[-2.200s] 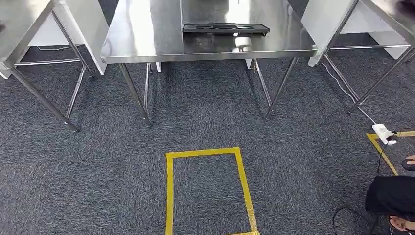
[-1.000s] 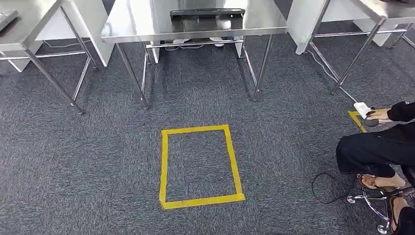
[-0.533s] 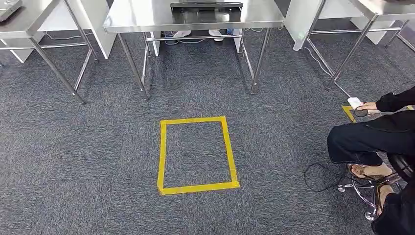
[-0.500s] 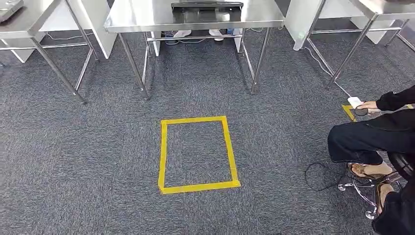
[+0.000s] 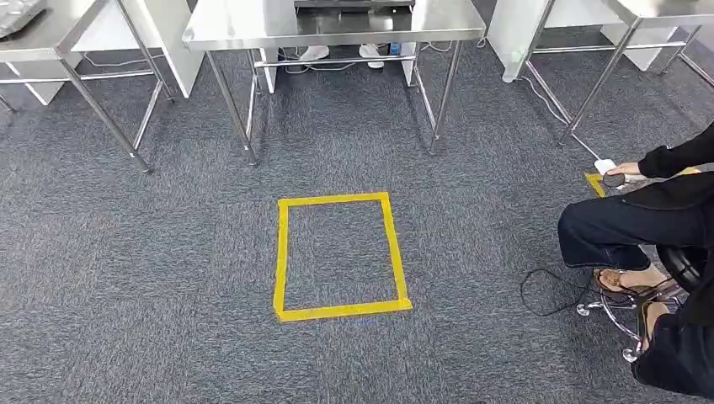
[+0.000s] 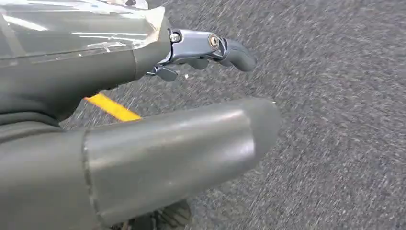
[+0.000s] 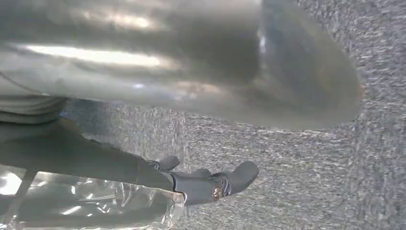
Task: Take the parts from the cabinet and place them on the table.
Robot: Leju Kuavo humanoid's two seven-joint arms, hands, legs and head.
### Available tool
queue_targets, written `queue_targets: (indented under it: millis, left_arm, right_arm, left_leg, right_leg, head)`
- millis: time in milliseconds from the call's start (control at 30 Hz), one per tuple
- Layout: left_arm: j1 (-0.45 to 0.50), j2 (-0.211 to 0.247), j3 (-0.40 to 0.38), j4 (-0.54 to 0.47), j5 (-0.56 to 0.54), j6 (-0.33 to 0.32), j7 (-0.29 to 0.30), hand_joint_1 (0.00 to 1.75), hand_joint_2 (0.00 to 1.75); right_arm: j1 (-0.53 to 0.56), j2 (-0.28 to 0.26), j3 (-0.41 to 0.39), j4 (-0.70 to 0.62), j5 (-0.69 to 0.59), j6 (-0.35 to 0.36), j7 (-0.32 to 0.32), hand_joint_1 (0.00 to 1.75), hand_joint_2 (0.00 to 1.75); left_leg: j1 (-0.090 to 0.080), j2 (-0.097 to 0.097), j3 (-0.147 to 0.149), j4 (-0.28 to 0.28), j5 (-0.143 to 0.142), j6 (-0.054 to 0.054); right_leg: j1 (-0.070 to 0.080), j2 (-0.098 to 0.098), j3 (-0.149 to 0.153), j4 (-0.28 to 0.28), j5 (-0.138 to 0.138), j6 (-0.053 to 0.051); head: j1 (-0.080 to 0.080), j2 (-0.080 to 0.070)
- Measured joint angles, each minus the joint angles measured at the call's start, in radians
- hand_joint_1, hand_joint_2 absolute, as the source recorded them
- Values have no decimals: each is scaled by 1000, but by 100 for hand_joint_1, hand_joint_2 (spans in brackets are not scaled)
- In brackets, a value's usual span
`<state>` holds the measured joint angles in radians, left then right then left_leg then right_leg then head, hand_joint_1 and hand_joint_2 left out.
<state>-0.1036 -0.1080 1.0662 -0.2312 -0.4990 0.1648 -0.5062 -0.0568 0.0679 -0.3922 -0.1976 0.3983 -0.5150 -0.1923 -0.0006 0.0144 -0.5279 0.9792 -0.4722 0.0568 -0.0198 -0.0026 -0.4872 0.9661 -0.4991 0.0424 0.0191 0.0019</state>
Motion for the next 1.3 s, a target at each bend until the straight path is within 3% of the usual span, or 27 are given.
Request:
queue_targets:
  millis: [67, 133, 367, 400, 433, 467, 500, 533, 567, 633, 667, 700, 733, 800, 833, 867, 900, 1000, 1033, 1067, 1133, 1167, 1200, 1233, 1267, 1300]
  left_arm:
    - [1, -1, 0, 1, 3, 0, 0, 0, 0]
    - [1, -1, 0, 2, 3, 0, -1, 0, 0]
    - [1, 0, 0, 2, 1, 0, -2, 0, 0]
    - [1, 3, 0, 2, 0, 0, -2, 0, 0]
    - [1, 3, 0, 2, -2, 1, -2, 0, 0]
    - [1, 5, 0, 2, -2, 2, -2, 0, 0]
    - [0, 4, 0, 2, -2, 2, -3, 0, 0]
    - [-1, 1, 0, 3, -3, 3, -3, 0, 0]
    - [-2, 2, 0, 2, -4, 3, -3, 0, 0]
    - [-1, 0, 0, 3, -5, 3, -3, 0, 0]
    - [0, -2, 0, 3, -5, 3, -3, 0, 0]
    - [1, -2, 0, 3, -6, 3, -3, 0, 0]
    - [1, -3, 0, 3, -6, 3, -3, 0, 0]
    - [0, -5, 0, 3, -8, 3, -3, 0, 0]
    - [-1, -4, 0, 3, -8, 3, -3, 0, 0]
    - [-1, 0, 0, 3, -8, 3, -3, 0, 0]
    - [-2, 0, 0, 3, -10, 4, -3, 0, 0]
    - [3, -2, 0, 3, -10, 4, -3, 0, 0]
    - [4, -1, 0, 3, -10, 5, -3, 0, 0]
    - [2, -1, 0, 3, -10, 5, -3, 0, 0]
    - [-1, -1, 0, 3, -11, 5, -3, 0, 0]
    - [0, -1, 0, 3, -11, 5, -3, 0, 0]
    - [2, -2, 0, 3, -11, 5, -3, 0, 0]
    - [3, -2, 0, 4, -11, 5, -3, 0, 0]
    - [4, -1, 0, 3, -11, 5, -3, 0, 0]
    - [3, -1, 0, 3, -11, 5, -3, 0, 0]
  right_arm:
    - [-2, -1, 0, 0, 3, -1, 0, 0, 0]
    - [-3, -1, -2, 0, 8, -2, 0, 0, 0]
    - [-5, -2, -4, 0, 17, -10, 19, 0, 0]
    - [-5, 0, -4, 0, 21, -13, 23, 0, 0]
    - [-6, 0, -4, 0, 24, -16, 26, 0, 0]
    - [-7, 2, -4, 0, 26, -18, 27, 0, 0]
    - [-7, 2, -4, 0, 26, -21, 28, 0, 0]
    - [-6, 0, -4, 0, 26, -22, 28, 0, 0]
    - [-8, 2, -5, 0, 26, -25, 29, 0, 0]
    - [-7, 1, -5, 0, 26, -27, 29, 0, 0]
    - [-6, 1, -5, 0, 26, -27, 30, 0, 0]
    - [-5, 0, -5, 0, 26, -28, 30, 0, 0]
    - [-3, -1, -6, 0, 26, -28, 31, 0, 0]
    - [-4, -3, -6, 0, 26, -29, 31, 0, 0]
    - [-3, -2, -6, 0, 26, -28, 31, 0, 0]
    - [-5, 2, -6, 0, 26, -29, 31, 0, 0]
    - [-5, 2, -6, 0, 26, -30, 31, 0, 0]
    - [-4, 1, -6, 0, 25, -30, 31, 0, 0]
    - [-6, 2, -6, 0, 26, -30, 31, 0, 0]
    - [-5, 2, -6, 0, 26, -30, 31, 0, 0]
    - [-4, 2, -6, 0, 26, -30, 31, 0, 0]
    - [-3, 2, -6, 0, 26, -30, 31, 0, 0]
    - [-2, 2, -6, 0, 26, -30, 31, 0, 0]
    - [-2, 2, -6, 0, 26, -30, 31, 0, 0]
    - [-3, 2, -6, 0, 26, -30, 31, 0, 0]
    - [-4, 2, -6, 0, 26, -30, 31, 0, 0]
  left_leg:
    - [3, -1, -1, -3, 7, -11]
    - [5, -1, -1, -4, 9, -15]
    - [7, -1, -2, -7, 16, -32]
    - [4, -2, -7, 3, 11, -30]
    - [2, -1, -8, 0, 12, -24]
    - [-1, -2, -9, -6, 15, -18]
    - [14, -2, 9, -42, 35, -10]
    - [11, -1, 16, -57, 43, -12]
    - [14, -2, 14, -63, 51, -5]
    - [14, -8, 6, -62, 53, -7]
    - [15, -13, 3, -61, 54, -9]
    - [18, -19, 1, -59, 56, -12]
    - [21, -26, -2, -55, 55, -15]
    - [33, -41, -10, -33, 48, -34]
    - [32, -49, -22, -12, 41, -47]
    - [29, -56, -35, 6, 31, -60]
    - [28, -58, -37, 8, 31, -65]
    - [38, -66, -44, 10, 37, -76]
    - [40, -46, -52, 29, 16, -75]
    - [38, -29, -76, 82, -26, -75]
    - [37, -22, -149, 240, -109, -76]
    - [37, -22, -179, 306, -133, -75]
    - [37, -21, -190, 333, -135, -73]
    - [36, -20, -175, 310, -114, -66]
    - [33, -17, -144, 257, -84, -59]
    - [29, -9, -91, 163, -41, -48]
  right_leg:
    - [5, 0, -2, 1, 4, -7]
    - [8, 0, -3, 1, 6, -11]
    - [11, 0, -3, 3, 6, -11]
    - [-1, -2, 1, 0, 10, -4]
    - [-1, -3, 0, -1, 11, -3]
    - [1, -5, 2, -6, 13, 1]
    - [16, -6, 1, -5, 10, 1]
    - [8, -5, -10, 14, -3, 0]
    - [9, -1, -40, 75, -41, -8]
    - [0, 0, -120, 240, -108, -9]
    - [-3, 0, -148, 300, -123, -2]
    - [-8, 0, -155, 312, -118, 10]
    - [-13, 0, -134, 271, -94, 28]
    - [-29, 6, -42, 91, -20, 65]
    - [-42, 28, -7, 15, -4, 76]
    - [-26, 33, -20, 24, -9, 54]
    - [-26, 25, -25, 32, -9, 28]
    - [-27, 11, -28, 39, -3, -3]
    - [-28, 6, -24, 39, 2, -10]
    - [-25, 2, -30, 39, 4, -15]
    - [-18, -11, -39, 40, 7, -21]
    - [-13, -19, -42, 40, 8, -22]
    - [-10, -26, -44, 40, 8, -22]
    - [-6, -35, -44, 40, 8, -22]
    - [-3, -41, -43, 40, 8, -22]
    - [-2, -50, -42, 40, 7, -22]
  head:
    - [0, 0]
    - [0, 0]
    - [0, 0]
    - [1, 0]
    - [-1, 0]
    - [0, 0]
    - [0, 0]
    - [1, 0]
    - [4, 0]
    - [3, 0]
    - [3, 0]
    - [3, 0]
    - [3, 0]
    - [3, 0]
    - [4, 0]
    - [7, 0]
    - [3, 0]
    - [2, 0]
    - [0, 0]
    - [-2, 0]
    - [-3, 0]
    - [-3, 0]
    - [-3, 0]
    - [-3, 0]
    - [-3, 0]
    - [-2, 0]
